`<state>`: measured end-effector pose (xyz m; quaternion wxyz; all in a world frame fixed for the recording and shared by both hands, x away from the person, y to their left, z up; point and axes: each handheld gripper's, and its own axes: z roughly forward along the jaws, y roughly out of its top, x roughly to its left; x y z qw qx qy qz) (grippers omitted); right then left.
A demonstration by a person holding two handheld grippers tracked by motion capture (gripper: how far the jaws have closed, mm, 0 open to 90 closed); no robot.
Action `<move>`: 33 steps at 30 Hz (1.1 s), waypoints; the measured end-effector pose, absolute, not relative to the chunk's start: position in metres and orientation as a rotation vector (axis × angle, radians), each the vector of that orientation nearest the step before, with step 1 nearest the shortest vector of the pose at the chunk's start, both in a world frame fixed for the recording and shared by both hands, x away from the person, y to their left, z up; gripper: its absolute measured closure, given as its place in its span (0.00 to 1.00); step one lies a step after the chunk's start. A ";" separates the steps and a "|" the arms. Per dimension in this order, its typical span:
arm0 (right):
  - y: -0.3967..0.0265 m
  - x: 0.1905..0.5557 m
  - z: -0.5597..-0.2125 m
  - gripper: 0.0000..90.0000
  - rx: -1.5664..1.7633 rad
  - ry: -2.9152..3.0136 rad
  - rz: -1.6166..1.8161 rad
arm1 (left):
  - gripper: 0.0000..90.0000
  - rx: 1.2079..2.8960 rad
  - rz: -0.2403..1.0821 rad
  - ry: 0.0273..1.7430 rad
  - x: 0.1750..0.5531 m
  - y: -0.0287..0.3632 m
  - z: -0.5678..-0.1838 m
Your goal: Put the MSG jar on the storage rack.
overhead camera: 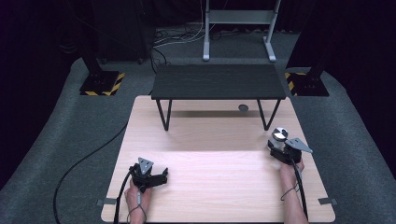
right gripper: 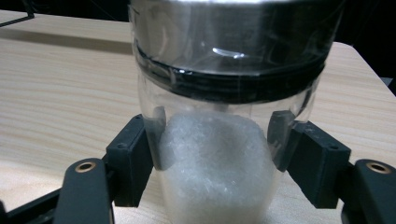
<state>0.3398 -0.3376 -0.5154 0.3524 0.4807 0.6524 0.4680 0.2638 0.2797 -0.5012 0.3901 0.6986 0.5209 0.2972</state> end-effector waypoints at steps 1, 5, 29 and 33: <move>-0.338 0.340 -0.515 0.34 1.244 1.689 1.211 | 0.01 1.776 0.755 1.325 0.264 0.280 -0.501; -0.339 0.340 -0.513 0.34 1.238 1.703 1.206 | 0.01 1.775 0.754 1.325 0.264 0.280 -0.501; -0.335 0.328 -0.479 0.33 1.178 1.752 1.202 | 0.01 1.777 0.759 1.322 0.263 0.279 -0.501; -0.333 0.328 -0.464 0.33 1.161 1.762 1.208 | 0.01 1.777 0.759 1.321 0.263 0.279 -0.501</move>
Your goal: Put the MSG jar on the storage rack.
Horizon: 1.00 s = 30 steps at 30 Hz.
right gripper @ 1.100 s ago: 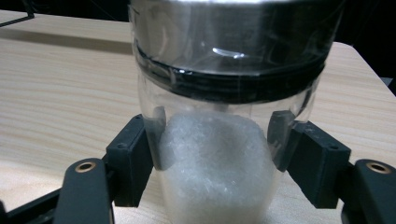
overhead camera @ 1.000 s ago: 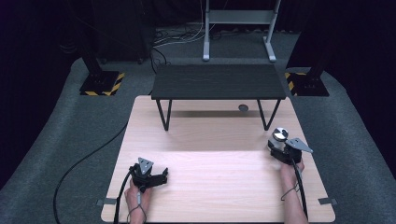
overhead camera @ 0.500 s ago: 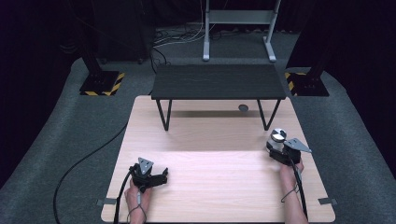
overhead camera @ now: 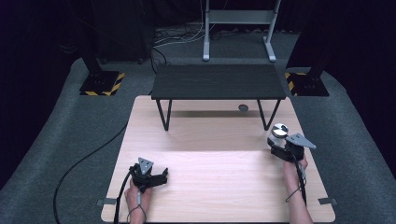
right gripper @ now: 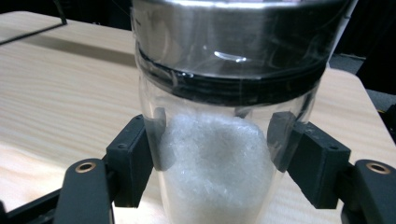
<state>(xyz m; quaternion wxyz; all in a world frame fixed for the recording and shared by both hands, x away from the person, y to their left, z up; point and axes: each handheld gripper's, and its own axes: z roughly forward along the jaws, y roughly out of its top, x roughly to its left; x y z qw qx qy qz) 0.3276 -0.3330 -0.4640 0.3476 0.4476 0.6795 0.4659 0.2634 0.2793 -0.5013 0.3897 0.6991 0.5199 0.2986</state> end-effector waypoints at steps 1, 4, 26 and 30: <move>-0.333 0.327 -0.461 0.33 1.154 1.761 1.216 | 0.01 1.776 0.760 1.323 0.263 0.279 -0.501; -0.333 0.329 -0.453 0.33 1.155 1.772 1.229 | 0.01 1.775 0.760 1.323 0.263 0.279 -0.501; -0.315 0.337 -0.369 0.33 1.032 1.829 1.312 | 0.01 1.777 0.763 1.322 0.263 0.279 -0.501; -0.311 0.339 -0.358 0.33 1.009 1.837 1.322 | 0.01 1.776 0.762 1.323 0.263 0.279 -0.501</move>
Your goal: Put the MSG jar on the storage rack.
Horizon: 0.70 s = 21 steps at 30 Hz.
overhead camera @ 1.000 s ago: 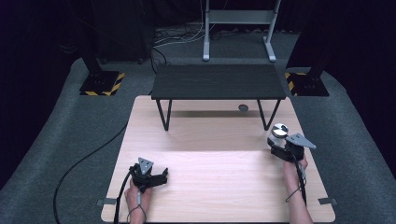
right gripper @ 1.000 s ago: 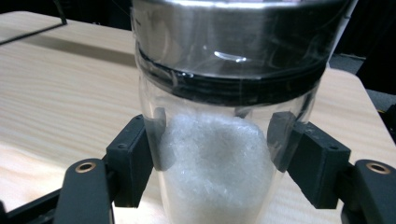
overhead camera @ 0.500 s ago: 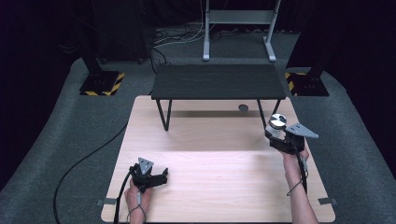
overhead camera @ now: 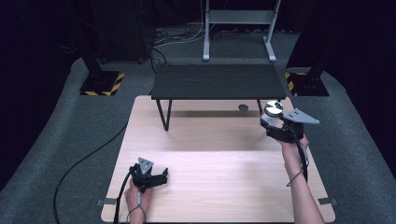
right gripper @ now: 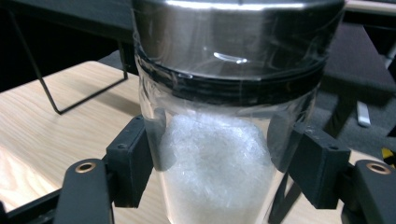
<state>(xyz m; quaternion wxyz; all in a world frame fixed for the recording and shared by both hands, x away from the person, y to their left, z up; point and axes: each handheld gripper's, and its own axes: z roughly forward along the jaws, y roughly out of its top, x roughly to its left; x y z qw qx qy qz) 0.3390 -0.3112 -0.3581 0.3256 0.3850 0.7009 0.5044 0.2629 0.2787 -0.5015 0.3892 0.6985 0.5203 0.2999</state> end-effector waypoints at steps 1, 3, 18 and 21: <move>-0.308 0.341 -0.351 0.33 0.997 1.842 1.328 | 0.01 1.777 0.764 1.322 0.263 0.279 -0.501; -0.307 0.342 -0.348 0.33 0.990 1.846 1.330 | 0.01 1.776 0.762 1.323 0.263 0.279 -0.502; -0.278 0.366 -0.305 0.33 0.918 1.870 1.376 | 0.01 1.776 0.762 1.323 0.263 0.279 -0.501; -0.271 0.374 -0.299 0.33 0.913 1.872 1.387 | 0.01 1.776 0.762 1.323 0.263 0.279 -0.501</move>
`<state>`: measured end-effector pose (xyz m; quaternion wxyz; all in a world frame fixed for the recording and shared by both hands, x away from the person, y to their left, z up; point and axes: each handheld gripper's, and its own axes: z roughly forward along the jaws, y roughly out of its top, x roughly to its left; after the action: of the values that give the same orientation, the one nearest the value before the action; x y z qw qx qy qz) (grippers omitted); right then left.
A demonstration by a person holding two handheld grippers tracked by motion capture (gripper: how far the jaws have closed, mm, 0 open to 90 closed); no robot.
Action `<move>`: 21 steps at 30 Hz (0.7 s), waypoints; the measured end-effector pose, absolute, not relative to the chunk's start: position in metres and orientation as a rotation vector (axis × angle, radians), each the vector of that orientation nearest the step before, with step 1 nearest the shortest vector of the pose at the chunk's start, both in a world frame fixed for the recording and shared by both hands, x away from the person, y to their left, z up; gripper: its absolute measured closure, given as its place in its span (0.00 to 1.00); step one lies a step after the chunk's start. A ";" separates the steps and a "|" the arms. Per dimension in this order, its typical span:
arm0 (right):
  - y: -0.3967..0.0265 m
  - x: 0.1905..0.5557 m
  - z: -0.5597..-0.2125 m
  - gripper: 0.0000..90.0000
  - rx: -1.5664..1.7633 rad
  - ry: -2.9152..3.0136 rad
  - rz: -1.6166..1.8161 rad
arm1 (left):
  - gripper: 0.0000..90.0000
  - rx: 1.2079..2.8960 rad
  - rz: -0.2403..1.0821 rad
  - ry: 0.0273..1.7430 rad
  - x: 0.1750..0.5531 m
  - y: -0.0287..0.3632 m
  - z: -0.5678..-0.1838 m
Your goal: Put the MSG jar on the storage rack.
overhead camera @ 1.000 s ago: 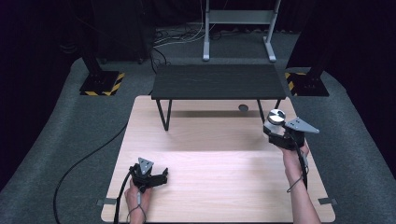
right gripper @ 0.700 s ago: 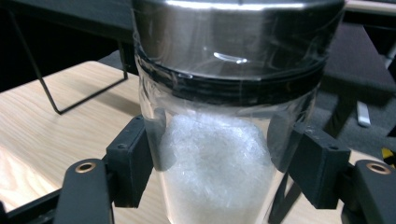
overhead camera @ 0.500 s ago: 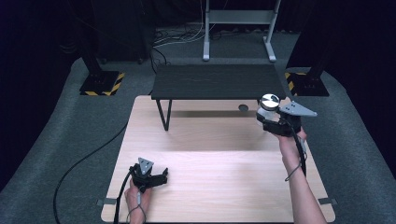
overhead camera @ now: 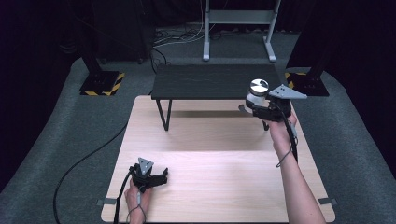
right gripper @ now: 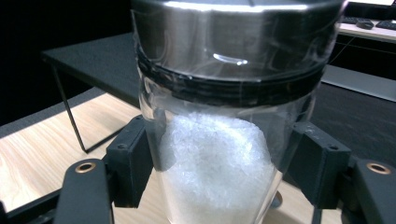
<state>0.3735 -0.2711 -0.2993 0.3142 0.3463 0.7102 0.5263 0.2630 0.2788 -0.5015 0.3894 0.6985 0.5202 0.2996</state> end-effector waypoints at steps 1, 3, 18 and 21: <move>-0.268 0.376 -0.297 0.33 0.913 1.872 1.389 | 0.01 1.776 0.761 1.323 0.263 0.279 -0.501; -0.263 0.382 -0.294 0.33 0.912 1.875 1.396 | 0.01 1.776 0.762 1.323 0.263 0.279 -0.501; -0.220 0.423 -0.274 0.33 0.913 1.904 1.415 | 0.01 1.781 0.763 1.317 0.263 0.279 -0.501; -0.212 0.430 -0.272 0.33 0.917 1.910 1.417 | 0.01 1.782 0.761 1.317 0.263 0.279 -0.501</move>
<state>0.4303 -0.2119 -0.2716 0.2922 0.3440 0.7166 0.5317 0.2629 0.2792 -0.5011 0.3888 0.7006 0.5180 0.2995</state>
